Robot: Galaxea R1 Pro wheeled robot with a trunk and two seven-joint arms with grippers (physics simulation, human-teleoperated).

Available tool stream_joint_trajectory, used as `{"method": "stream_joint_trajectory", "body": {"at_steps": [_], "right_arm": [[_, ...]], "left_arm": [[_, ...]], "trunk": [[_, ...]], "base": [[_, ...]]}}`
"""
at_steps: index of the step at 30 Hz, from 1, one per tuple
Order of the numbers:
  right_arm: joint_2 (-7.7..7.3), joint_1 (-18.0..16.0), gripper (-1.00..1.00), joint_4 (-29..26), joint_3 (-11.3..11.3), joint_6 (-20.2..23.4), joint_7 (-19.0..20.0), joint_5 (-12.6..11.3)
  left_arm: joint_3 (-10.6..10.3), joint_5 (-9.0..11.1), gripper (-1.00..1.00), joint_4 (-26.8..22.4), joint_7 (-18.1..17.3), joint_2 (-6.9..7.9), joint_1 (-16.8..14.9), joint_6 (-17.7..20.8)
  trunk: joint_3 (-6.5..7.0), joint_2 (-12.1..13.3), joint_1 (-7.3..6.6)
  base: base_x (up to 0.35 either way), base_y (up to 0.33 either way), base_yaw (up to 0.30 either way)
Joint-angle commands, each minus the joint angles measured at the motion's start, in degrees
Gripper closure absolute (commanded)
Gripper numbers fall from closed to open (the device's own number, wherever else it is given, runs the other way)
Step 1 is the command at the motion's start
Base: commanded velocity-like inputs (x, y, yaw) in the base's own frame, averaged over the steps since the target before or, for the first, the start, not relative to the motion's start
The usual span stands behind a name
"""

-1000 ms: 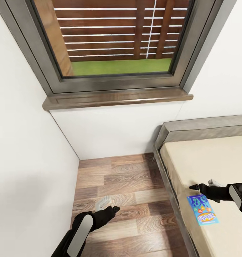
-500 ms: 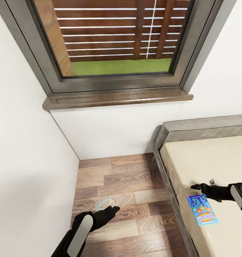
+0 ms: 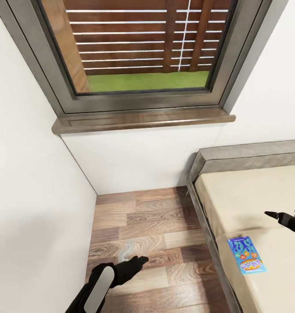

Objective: Put all the toys in the child's room - the three board games (two on the bed and one on the table), the two jigsaw puzzles on the table, and the tennis ball on the table - inside the toy box on the table in the child's room.

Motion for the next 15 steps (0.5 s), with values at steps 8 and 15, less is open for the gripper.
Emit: {"method": "stream_joint_trajectory", "body": {"at_steps": [8, 15], "right_arm": [[-0.73, 1.5, -1.00, -5.0, -3.8, -0.9, 0.6, -0.7], [-0.73, 1.4, -1.00, -5.0, -3.8, -0.9, 0.6, -0.7]], "left_arm": [[0.0, 0.6, -1.00, 3.5, -6.3, 0.85, 0.3, 0.6], [0.0, 0.6, -1.00, 3.5, -6.3, 0.85, 1.5, 0.6]], "trunk": [[-0.04, 0.0, 0.00], [-0.04, 0.0, 0.00]], "base": [[0.000, 0.000, 0.000], [0.000, 0.000, 0.000]]}}
